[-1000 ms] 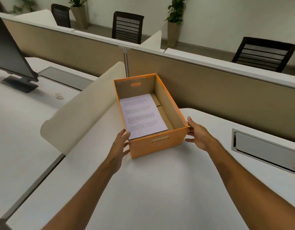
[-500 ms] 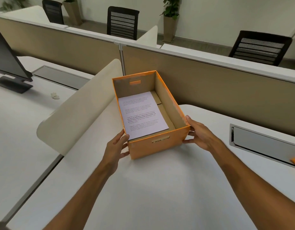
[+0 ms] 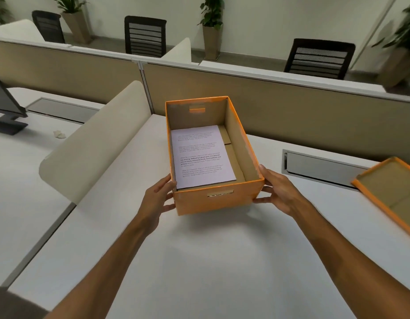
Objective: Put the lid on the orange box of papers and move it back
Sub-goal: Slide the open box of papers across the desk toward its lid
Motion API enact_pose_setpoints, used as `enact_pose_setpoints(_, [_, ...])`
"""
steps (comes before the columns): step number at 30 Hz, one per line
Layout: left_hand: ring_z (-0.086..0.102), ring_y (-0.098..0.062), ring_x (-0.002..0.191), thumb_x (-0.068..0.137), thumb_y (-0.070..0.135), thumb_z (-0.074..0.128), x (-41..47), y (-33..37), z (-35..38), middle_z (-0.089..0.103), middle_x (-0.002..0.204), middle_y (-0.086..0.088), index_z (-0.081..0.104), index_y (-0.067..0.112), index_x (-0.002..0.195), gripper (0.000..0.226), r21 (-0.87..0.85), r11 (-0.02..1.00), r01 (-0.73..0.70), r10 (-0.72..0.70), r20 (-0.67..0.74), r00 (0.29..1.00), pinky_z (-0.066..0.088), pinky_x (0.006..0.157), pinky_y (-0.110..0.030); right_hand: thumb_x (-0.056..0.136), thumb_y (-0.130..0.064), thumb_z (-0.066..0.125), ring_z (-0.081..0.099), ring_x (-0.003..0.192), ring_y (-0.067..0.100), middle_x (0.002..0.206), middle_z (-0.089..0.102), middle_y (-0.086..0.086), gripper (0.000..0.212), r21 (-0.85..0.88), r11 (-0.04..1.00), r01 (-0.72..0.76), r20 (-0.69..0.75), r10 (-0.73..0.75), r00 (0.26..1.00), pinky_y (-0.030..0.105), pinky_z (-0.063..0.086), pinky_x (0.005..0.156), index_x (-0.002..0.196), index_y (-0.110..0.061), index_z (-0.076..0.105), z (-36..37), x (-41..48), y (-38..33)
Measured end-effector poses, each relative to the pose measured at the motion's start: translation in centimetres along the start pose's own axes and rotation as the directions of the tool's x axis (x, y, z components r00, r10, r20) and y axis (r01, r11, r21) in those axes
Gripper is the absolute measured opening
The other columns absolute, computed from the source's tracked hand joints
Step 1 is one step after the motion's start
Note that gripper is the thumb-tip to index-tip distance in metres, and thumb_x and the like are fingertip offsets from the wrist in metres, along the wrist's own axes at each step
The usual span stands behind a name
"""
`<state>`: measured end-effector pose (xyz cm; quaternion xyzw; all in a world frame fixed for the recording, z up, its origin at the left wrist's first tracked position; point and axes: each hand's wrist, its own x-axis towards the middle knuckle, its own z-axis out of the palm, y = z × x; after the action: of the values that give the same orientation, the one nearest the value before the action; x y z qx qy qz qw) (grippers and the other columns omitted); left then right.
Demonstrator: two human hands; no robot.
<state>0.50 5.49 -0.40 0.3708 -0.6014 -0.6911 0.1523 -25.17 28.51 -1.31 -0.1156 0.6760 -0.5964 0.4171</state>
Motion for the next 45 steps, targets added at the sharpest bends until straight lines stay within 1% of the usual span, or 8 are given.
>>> enact_pose_setpoints(3, [0.067,-0.015,0.106,0.085,0.055,0.058,-3.0,-0.2,1.7,0.071,0.114,0.024,0.066,0.057,0.107,0.024,0.029,0.999,-0.015,0.013,0.052,0.999,0.058,0.073,-0.037,0.077,-0.064,0.073,0.068,0.106,0.033,0.103,0.076,0.004,0.039,0.020,1.000,0.016,-0.014,-0.015,1.000,0.055,0.061,0.071,0.106,-0.037,0.076,-2.0,-4.0,1.5])
enact_pose_setpoints(9, [0.066,-0.012,0.108,0.083,0.060,0.058,-9.4,-1.9,5.4,0.069,0.118,0.025,0.064,0.057,0.115,0.033,0.079,0.996,-0.040,0.028,0.143,0.989,0.059,0.073,-0.035,0.081,-0.058,0.071,0.068,0.105,0.032,0.104,0.076,0.001,0.035,0.052,0.998,0.031,-0.061,-0.028,0.998,0.053,0.061,0.066,0.107,-0.035,0.074,-6.2,-12.8,4.9])
enact_pose_setpoints(15, [0.066,-0.013,0.110,0.072,0.073,0.062,-16.2,-4.3,9.0,0.067,0.121,0.026,0.061,0.056,0.121,0.051,0.112,0.991,-0.070,0.046,0.206,0.978,0.060,0.072,-0.034,0.078,-0.056,0.073,0.067,0.106,0.034,0.105,0.075,0.004,0.042,0.090,0.994,0.060,-0.106,-0.050,0.993,0.055,0.061,0.067,0.112,-0.031,0.073,-9.7,-21.3,8.7])
enact_pose_setpoints(23, [0.065,-0.014,0.108,0.088,0.058,0.056,-22.6,-6.0,12.2,0.070,0.114,0.028,0.064,0.058,0.113,0.026,0.142,0.989,-0.046,0.010,0.246,0.969,0.060,0.068,-0.031,0.079,-0.054,0.076,0.068,0.105,0.034,0.107,0.075,0.007,0.042,0.145,0.988,0.057,-0.172,-0.032,0.985,0.059,0.060,0.070,0.112,-0.029,0.074,-12.1,-30.4,12.9])
enact_pose_setpoints(28, [0.066,-0.017,0.107,0.092,0.051,0.053,-24.7,-6.8,12.8,0.070,0.115,0.024,0.064,0.052,0.114,0.024,0.155,0.987,-0.034,-0.010,0.277,0.961,0.060,0.072,-0.034,0.080,-0.052,0.076,0.069,0.105,0.034,0.109,0.075,0.009,0.041,0.175,0.983,0.053,-0.195,-0.018,0.981,0.061,0.060,0.072,0.112,-0.027,0.074,-12.1,-33.6,15.0])
enact_pose_setpoints(33, [0.063,-0.019,0.107,0.094,0.047,0.052,-25.6,-7.9,12.3,0.065,0.119,0.018,0.063,0.049,0.112,0.021,0.167,0.986,-0.005,-0.045,0.296,0.954,0.056,0.082,-0.044,0.081,-0.050,0.075,0.066,0.108,0.036,0.112,0.072,0.012,0.043,0.215,0.976,0.031,-0.242,0.023,0.970,0.059,0.061,0.071,0.116,-0.026,0.072,-10.8,-35.3,17.1])
enact_pose_setpoints(38, [0.058,-0.026,0.117,0.097,0.044,0.048,-26.2,-9.5,11.6,0.059,0.133,0.007,0.054,0.036,0.134,0.038,0.186,0.982,0.020,-0.074,0.289,0.954,0.049,0.096,-0.056,0.083,-0.048,0.075,0.064,0.111,0.037,0.120,0.067,0.015,0.047,0.234,0.972,0.014,-0.287,0.055,0.956,0.060,0.060,0.073,0.123,-0.024,0.067,-9.2,-36.2,19.3])
enact_pose_setpoints(45, [0.054,-0.025,0.121,0.098,0.044,0.047,-26.9,-11.1,10.4,0.055,0.136,0.009,0.053,0.039,0.131,0.034,0.159,0.986,0.059,-0.105,0.295,0.950,0.044,0.100,-0.059,0.079,-0.050,0.077,0.063,0.112,0.035,0.117,0.068,0.010,0.049,0.262,0.965,-0.010,-0.327,0.099,0.940,0.057,0.061,0.074,0.121,-0.028,0.067,-7.4,-37.1,20.9])
